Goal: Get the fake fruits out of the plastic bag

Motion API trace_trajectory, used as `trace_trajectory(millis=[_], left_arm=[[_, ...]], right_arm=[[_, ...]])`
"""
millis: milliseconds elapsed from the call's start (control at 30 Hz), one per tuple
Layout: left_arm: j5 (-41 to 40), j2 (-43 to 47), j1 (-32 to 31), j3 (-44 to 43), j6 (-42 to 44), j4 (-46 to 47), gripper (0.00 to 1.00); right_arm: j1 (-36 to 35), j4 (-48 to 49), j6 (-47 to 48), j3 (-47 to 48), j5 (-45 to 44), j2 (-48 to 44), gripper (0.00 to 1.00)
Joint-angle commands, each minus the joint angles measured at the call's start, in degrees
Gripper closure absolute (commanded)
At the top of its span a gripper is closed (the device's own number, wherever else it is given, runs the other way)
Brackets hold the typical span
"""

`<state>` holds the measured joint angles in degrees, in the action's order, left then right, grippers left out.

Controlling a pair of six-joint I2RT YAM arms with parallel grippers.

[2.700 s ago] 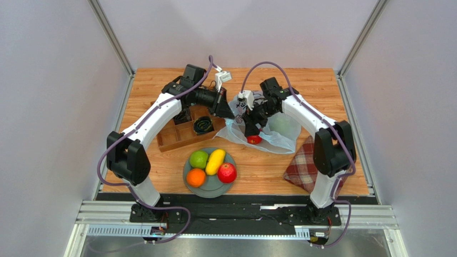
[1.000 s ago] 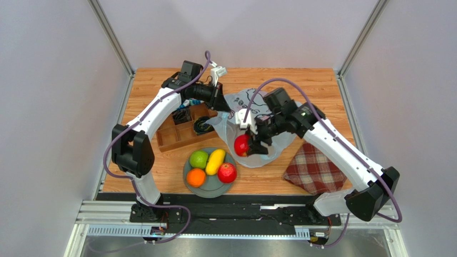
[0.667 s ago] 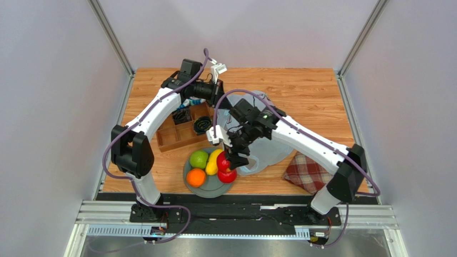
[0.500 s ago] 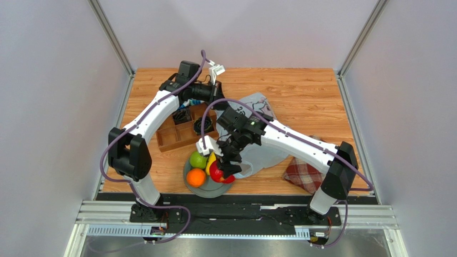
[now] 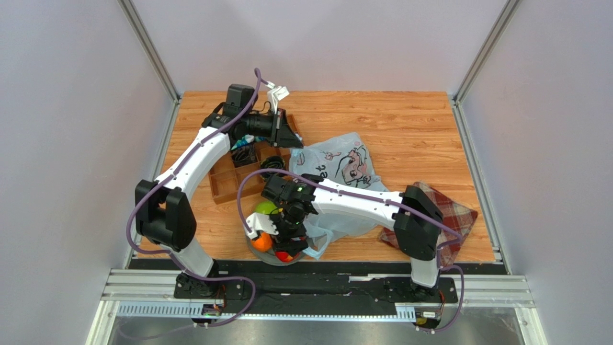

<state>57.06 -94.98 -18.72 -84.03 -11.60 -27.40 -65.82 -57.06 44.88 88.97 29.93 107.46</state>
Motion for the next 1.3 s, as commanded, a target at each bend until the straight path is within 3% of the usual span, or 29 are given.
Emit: trace_trajectory(millis=[0,133,233,267,600,733,833,933,967,1067,1100,1200,1267], left_arm=[[1.8,3.7,-0.2,1.1,-0.9,3.1,1.0],[1.8,3.7,-0.2,2.0,-0.7,3.1,1.0],[2.3,3.7,-0.2,2.0,-1.0,3.5,1.0],[2.3,3.6,-0.2,1.9,-1.0,3.5,1.0],[3.8,2.8,-0.2,0.0,-1.9,3.7,1.0],[4.6,2.4,-0.7,-1.6,-2.9,4.4,1.0],[5.9,1.6,-1.3,-4.4,-3.3,4.3,1.0],[7.4,-0.2,-1.4,-9.3,-5.2,5.2,1.0],[7.8,-0.6,-1.4,-10.8,-5.5,5.8,1.0],[9.6,-2.7,-1.8,-16.9,-7.5,7.4,1.0],[10.3,-3.5,-2.0,-19.2,-7.7,7.3,1.0],[10.7,-4.2,-3.8,-19.4,-7.6,6.4,1.0],[11.0,-4.0,-5.7,-17.9,-7.6,6.2,1.0]], right_arm=[[0.3,3.1,-3.5,2.7,-7.6,1.6,0.32],[0.3,4.6,-4.5,1.3,-9.1,1.8,0.29],[0.2,5.4,-5.2,0.1,-9.1,0.7,0.18],[0.3,5.6,-5.2,-0.3,-9.0,-0.2,0.0],[3.4,-4.6,-3.0,-5.3,-9.1,-14.3,0.0],[6.9,-7.8,-3.0,-12.8,-16.0,-24.2,0.0],[14.3,-6.3,-3.0,-20.1,-23.6,-26.9,0.0],[28.1,-1.3,-1.6,-23.8,-29.0,-23.5,0.0],[35.8,-0.1,-1.1,-21.9,-32.1,-22.0,0.01],[49.8,1.2,-2.8,-12.8,-32.3,-15.5,0.04],[52.3,0.6,-3.8,-5.3,-31.8,-13.3,0.04],[59.0,-2.9,-3.2,4.1,-26.5,-13.2,0.02],[59.7,-7.4,-0.7,4.7,-20.7,-15.3,0.0]])
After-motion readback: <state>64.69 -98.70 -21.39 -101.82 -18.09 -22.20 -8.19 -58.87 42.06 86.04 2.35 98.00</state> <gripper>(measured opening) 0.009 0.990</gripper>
